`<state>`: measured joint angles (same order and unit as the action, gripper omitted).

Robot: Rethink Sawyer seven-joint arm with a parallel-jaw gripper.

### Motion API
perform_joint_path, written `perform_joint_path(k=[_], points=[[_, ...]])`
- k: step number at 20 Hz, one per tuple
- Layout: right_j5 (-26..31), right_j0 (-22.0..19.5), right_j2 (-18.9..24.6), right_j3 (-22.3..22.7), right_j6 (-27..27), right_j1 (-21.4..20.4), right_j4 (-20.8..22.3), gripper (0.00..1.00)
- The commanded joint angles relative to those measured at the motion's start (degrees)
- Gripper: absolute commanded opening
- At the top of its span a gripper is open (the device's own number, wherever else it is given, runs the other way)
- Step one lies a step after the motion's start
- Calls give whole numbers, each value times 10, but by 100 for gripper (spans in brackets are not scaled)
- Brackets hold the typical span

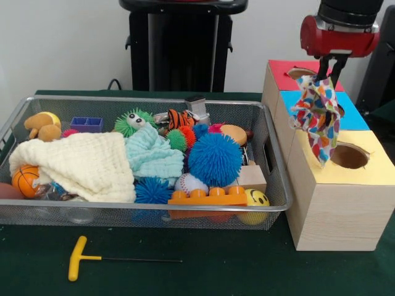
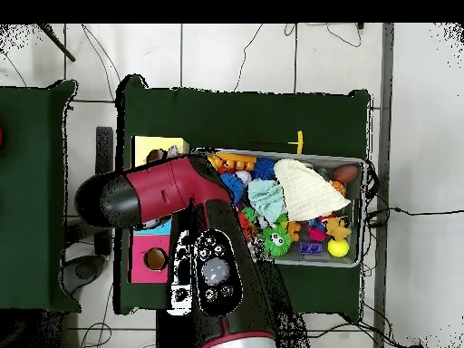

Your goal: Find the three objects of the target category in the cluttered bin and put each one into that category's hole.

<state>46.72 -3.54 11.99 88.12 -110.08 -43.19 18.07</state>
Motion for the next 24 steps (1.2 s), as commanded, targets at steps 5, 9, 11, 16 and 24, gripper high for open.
perform_joint_path(k=[5, 9, 11, 16, 24], points=[[-49, 39, -46, -28, -164, 62, -26, 0], [-61, 50, -55, -27, -164, 70, -43, 0], [-67, 53, -57, -29, -161, 76, -51, 0], [-88, 58, -59, -37, -145, 95, -68, 0], [-135, 61, -64, -62, -122, 126, -78, 0]])
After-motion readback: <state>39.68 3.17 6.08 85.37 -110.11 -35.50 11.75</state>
